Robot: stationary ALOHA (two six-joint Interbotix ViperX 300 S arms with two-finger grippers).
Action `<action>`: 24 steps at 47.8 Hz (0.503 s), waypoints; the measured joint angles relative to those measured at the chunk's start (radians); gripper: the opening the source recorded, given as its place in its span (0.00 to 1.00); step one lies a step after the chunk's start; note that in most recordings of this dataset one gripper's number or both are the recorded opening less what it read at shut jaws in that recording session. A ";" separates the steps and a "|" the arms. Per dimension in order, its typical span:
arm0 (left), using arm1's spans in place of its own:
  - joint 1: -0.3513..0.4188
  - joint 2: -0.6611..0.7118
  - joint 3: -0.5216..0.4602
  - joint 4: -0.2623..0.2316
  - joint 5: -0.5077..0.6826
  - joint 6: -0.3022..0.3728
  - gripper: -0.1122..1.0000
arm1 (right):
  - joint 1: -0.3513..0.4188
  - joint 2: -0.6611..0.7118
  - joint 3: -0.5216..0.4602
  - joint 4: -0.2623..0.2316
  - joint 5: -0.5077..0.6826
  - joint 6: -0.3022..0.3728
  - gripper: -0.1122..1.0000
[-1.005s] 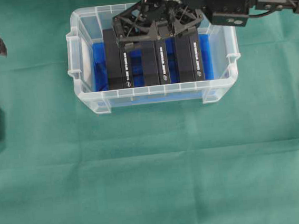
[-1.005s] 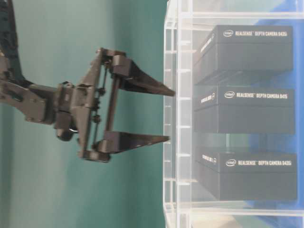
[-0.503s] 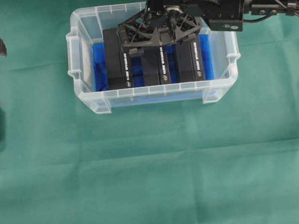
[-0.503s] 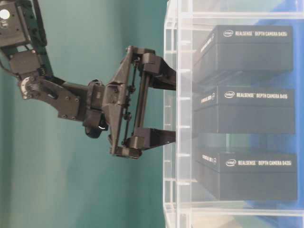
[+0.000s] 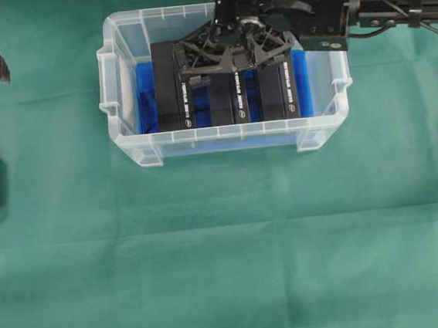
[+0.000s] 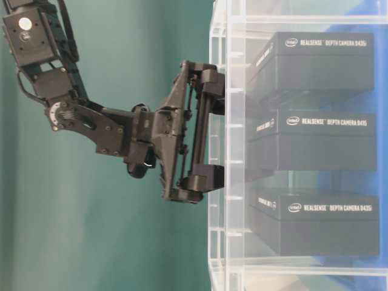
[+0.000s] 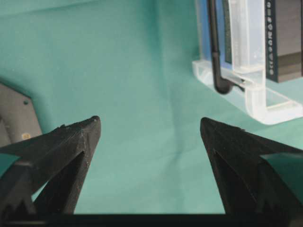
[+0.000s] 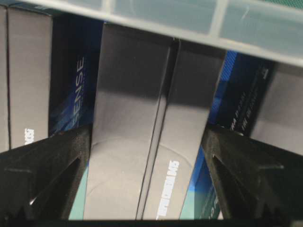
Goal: Take out the box from the case.
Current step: 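Open the right gripper and lower it around the middle black box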
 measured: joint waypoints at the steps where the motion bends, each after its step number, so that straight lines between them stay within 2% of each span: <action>1: 0.000 0.000 0.000 0.000 0.000 0.000 0.92 | 0.000 0.003 0.000 0.000 0.000 0.000 0.94; 24: 0.000 0.000 0.000 0.000 -0.002 -0.005 0.92 | 0.000 0.034 0.000 0.038 -0.002 0.002 0.94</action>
